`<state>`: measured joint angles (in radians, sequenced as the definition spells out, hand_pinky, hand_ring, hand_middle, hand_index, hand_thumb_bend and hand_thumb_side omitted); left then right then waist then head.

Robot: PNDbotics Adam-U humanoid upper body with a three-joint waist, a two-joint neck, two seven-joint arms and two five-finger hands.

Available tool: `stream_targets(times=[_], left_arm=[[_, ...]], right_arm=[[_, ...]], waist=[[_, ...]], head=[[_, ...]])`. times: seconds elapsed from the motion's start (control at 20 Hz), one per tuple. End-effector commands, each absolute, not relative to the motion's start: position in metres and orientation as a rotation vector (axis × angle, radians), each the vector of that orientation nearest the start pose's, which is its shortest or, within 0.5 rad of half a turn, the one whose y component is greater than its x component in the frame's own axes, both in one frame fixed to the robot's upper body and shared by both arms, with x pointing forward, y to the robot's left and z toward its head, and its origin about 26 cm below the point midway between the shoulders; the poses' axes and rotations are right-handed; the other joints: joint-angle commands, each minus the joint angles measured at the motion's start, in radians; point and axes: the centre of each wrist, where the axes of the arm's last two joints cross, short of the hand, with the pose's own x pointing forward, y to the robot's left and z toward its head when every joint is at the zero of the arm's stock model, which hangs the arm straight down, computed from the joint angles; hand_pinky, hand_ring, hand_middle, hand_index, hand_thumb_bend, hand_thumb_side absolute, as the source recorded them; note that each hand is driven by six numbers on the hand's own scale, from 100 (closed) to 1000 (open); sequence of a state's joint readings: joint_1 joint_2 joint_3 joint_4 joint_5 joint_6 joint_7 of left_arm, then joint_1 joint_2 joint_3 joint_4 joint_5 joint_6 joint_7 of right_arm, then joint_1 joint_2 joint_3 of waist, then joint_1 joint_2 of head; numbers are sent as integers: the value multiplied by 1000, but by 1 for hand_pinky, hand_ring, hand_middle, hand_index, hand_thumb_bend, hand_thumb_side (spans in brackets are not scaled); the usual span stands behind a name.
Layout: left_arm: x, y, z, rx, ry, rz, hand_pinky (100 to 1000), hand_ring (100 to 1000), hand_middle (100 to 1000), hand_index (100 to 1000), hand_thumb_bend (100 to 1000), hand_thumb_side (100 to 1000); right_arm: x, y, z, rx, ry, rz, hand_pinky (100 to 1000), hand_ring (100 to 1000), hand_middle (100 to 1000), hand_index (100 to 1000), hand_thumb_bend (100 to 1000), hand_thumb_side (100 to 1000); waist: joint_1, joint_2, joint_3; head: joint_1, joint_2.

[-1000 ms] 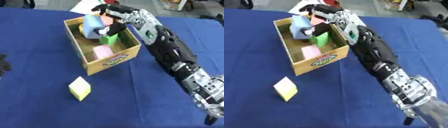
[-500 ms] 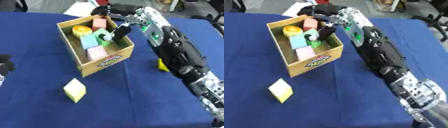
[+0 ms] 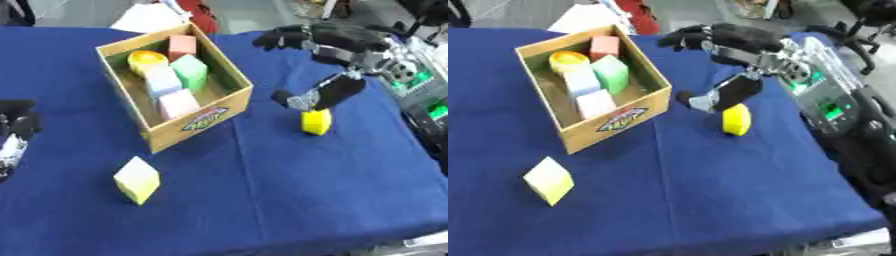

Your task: Pick up objects on the table and place them in the box.

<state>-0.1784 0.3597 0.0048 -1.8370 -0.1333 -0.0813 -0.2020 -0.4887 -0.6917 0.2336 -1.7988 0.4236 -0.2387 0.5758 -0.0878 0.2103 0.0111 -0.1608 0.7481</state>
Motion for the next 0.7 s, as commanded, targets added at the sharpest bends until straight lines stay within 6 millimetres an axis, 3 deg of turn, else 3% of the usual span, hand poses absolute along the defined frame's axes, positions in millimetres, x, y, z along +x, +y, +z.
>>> stream_targets(times=[0.05,0.3,0.7], left_arm=[[305,298,139,269,-2003,-675,736,610,581,779,152,640],[305,297,138,266,-1999,-679,737,611,582,779,148,644],[305,298,137,269,-1992,-684,737,613,584,781,142,648]], right_arm=[[328,-283,225,-516,-1693,1776,846,887,920,1000,189,529],[334,-303,189,-520,-1544,1692,843,887,918,1000,194,539],[342,-322,160,-543,-1413,1641,849,894,920,1000,208,541]], waist=[[14,-25,-5],[17,-23,-11],[19,-22,-9]], head=[[7,4],[13,2],[32,-2]])
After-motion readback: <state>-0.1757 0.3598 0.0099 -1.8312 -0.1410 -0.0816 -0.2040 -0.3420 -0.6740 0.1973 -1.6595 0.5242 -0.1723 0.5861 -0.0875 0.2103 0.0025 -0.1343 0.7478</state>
